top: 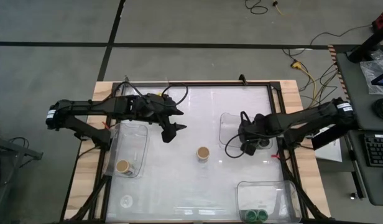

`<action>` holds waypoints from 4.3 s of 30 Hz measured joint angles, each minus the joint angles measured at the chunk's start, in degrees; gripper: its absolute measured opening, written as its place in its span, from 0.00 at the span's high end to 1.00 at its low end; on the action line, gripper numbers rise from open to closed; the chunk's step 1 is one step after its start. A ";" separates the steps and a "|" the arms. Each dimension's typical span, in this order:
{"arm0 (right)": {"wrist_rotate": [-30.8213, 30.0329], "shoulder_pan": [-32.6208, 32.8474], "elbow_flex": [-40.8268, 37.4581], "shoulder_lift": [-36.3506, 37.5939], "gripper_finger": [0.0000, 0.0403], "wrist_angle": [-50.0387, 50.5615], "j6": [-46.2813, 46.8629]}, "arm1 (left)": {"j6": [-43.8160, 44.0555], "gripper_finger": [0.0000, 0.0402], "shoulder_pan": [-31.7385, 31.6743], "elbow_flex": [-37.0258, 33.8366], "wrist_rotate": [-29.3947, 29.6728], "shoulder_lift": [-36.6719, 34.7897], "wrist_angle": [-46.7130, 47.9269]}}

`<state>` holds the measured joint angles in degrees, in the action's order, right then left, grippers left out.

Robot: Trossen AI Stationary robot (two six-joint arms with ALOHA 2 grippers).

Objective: Sort spices by type
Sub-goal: Put the black seasoning bottle into the middle right transparent bin, then put the gold seasoning bottle into the middle left transparent bin

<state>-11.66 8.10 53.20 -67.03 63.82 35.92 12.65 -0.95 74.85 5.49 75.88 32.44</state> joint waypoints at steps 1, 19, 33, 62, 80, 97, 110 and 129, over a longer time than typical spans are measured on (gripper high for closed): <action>0.18 0.00 0.13 -0.18 0.39 0.29 0.03 | -0.12 0.31 0.00 0.00 0.00 0.00 0.00; 6.14 0.01 -0.01 -0.21 0.40 3.06 -2.10 | -1.30 0.31 0.00 0.00 0.00 0.00 0.02; 6.12 0.00 -0.03 -0.19 0.38 6.62 -2.12 | -1.49 0.31 0.00 0.00 0.00 0.00 0.11; 11.65 0.02 0.91 -0.15 0.23 6.19 -3.65 | -2.97 0.31 0.00 0.00 -0.02 0.00 0.22; 6.79 0.31 11.26 -1.90 0.14 5.86 -8.68 | 0.16 0.31 0.02 0.00 -4.21 -0.11 0.98; 4.09 3.66 20.69 -16.92 0.12 -20.08 -26.03 | 9.01 0.31 0.11 0.04 -5.33 -0.46 12.65; 6.93 3.65 31.24 -29.61 0.10 -17.45 -32.90 | 11.48 0.31 2.95 -0.48 -6.46 -0.66 13.60; 3.52 6.24 31.56 -17.65 0.10 -4.61 -17.26 | 9.16 0.31 12.22 2.70 -3.49 19.39 -6.96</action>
<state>-8.14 14.33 84.75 -84.68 59.22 18.66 21.80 11.27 77.55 2.00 95.27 25.48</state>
